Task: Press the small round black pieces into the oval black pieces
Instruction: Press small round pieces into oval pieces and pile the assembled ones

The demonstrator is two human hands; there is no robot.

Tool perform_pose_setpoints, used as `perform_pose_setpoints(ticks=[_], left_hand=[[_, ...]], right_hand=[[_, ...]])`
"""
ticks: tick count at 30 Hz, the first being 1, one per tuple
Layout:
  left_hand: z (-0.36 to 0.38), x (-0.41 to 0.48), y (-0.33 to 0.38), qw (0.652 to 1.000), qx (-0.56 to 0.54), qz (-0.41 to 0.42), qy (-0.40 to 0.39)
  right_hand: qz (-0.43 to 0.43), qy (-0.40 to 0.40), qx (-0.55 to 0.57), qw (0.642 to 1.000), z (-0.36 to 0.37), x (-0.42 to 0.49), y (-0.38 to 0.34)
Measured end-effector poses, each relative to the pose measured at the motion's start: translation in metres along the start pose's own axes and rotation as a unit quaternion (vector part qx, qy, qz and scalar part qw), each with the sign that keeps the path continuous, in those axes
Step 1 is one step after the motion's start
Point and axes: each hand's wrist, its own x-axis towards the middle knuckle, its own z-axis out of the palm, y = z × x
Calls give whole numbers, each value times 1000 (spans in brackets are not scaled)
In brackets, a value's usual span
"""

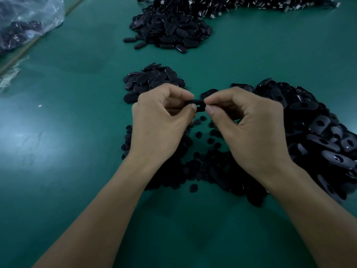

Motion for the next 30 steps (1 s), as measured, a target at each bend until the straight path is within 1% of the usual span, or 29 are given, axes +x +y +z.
perform_pose_setpoints(ticks=[5, 12, 16, 23, 27, 30], left_hand=[[1, -1, 1, 1000, -2, 1, -29], [2, -2, 4, 998, -15, 7, -63], [2, -2, 3, 998, -9, 10, -60], [3, -3, 2, 998, -23, 25, -58], [3, -3, 3, 998, -35, 17, -51], [2, -3, 4, 998, -37, 15, -50]], right_hand=[[-2, 12, -26, 1000, 1, 0, 0], [15, 4, -8, 1000, 2, -1, 0], [33, 1, 9, 999, 3, -1, 0], [25, 8, -17, 1000, 1, 0, 1], [46, 12, 14, 999, 1, 0, -1], [56, 10, 18, 998, 0, 1, -2]])
